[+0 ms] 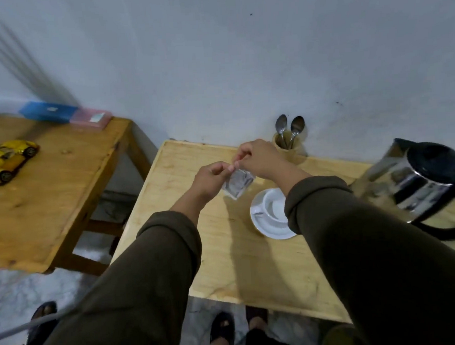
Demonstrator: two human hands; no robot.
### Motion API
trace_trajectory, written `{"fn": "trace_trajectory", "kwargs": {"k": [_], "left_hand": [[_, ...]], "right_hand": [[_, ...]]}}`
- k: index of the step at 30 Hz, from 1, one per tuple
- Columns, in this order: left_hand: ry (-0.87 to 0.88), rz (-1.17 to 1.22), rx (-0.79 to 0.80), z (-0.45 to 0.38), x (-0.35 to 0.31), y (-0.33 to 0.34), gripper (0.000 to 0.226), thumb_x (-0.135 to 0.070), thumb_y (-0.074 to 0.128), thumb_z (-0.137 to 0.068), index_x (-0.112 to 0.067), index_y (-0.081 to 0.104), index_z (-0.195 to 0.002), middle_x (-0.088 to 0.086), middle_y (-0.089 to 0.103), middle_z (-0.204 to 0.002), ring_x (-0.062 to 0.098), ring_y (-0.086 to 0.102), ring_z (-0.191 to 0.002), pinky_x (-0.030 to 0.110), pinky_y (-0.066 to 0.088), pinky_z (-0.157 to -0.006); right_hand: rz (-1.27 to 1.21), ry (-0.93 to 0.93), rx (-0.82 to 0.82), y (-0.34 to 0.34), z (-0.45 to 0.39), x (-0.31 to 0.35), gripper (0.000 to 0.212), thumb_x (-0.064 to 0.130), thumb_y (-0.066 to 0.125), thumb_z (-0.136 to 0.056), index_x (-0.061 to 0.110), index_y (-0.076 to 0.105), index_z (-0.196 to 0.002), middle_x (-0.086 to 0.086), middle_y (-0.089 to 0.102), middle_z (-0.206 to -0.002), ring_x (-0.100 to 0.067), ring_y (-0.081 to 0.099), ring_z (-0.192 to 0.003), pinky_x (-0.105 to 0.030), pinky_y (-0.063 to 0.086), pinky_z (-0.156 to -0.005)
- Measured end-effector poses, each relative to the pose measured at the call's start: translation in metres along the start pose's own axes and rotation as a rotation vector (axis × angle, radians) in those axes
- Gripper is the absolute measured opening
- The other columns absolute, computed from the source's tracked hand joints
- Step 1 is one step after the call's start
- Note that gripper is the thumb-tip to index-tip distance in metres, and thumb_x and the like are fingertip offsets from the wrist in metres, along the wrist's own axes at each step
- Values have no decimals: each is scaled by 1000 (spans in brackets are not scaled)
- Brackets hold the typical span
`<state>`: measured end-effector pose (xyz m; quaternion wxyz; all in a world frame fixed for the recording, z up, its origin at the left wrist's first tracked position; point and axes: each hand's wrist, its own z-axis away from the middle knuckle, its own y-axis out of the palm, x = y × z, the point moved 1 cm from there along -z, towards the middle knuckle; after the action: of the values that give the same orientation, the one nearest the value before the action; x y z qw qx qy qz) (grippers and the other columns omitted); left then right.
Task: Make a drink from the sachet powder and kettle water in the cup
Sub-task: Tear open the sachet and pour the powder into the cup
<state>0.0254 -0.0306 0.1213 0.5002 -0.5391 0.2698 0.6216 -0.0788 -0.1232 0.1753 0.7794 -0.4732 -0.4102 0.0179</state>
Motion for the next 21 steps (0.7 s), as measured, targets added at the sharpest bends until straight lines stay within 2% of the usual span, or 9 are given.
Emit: {"fn": "trace_trajectory", "kwargs": {"k": [3,6,9,11,14,17,19,21], "left_hand": [[24,33,53,4,-15,4,13,-22,58,-93,-13,65,-87,3,62,-85,11,54,-78,16,44,-65],[46,51,113,10,-26,9,19,-23,59,-92,-20,63,-74,-5,60,-75,6,53,-67,10,46,-55],[45,24,159,14,-29,12,20,-24,60,-91,-22,63,-72,-5,60,-74,8,54,-69,19,44,-61],[47,18,176,16,-30,15,16,-20,57,-93,-18,64,-78,-3,60,-74,9,54,-68,19,45,-61],[36,20,187,21,-35,22,20,-15,51,-96,-14,62,-79,2,58,-69,6,56,-53,13,48,-48],[-4,35,190,27,-44,30,27,-11,45,-97,-10,58,-72,10,55,-59,9,54,-33,18,47,-38],[-22,48,179,28,-49,34,25,-11,45,-96,-8,59,-75,10,55,-58,13,53,-36,19,47,-39],[-40,64,156,28,-51,37,26,-11,45,-95,-10,60,-74,8,57,-60,17,53,-45,22,47,-46]], "right_hand": [[22,19,-86,-9,13,4,10,15,65,-79,12,72,-86,1,63,-81,-15,55,-83,-26,44,-69],[19,48,-129,-16,27,5,14,13,63,-81,10,71,-92,0,61,-87,-15,53,-85,-28,44,-76],[19,64,-137,-18,39,4,13,11,63,-82,8,71,-92,-2,62,-88,-15,53,-84,-26,41,-73],[15,77,-158,-18,43,1,12,9,62,-82,8,71,-91,-5,66,-88,-15,54,-82,-23,40,-68],[27,96,-206,-17,48,-3,13,6,60,-82,7,70,-91,-1,61,-84,-14,53,-80,-17,36,-56],[72,96,-256,-19,50,-6,14,6,58,-83,9,70,-89,2,59,-85,-14,51,-81,-20,35,-61],[95,76,-270,-21,50,-8,15,5,57,-82,9,70,-88,1,60,-87,-13,49,-82,-20,33,-60],[99,49,-292,-24,51,-10,14,4,57,-82,9,70,-86,-1,61,-90,-14,49,-82,-21,32,-68]]}}
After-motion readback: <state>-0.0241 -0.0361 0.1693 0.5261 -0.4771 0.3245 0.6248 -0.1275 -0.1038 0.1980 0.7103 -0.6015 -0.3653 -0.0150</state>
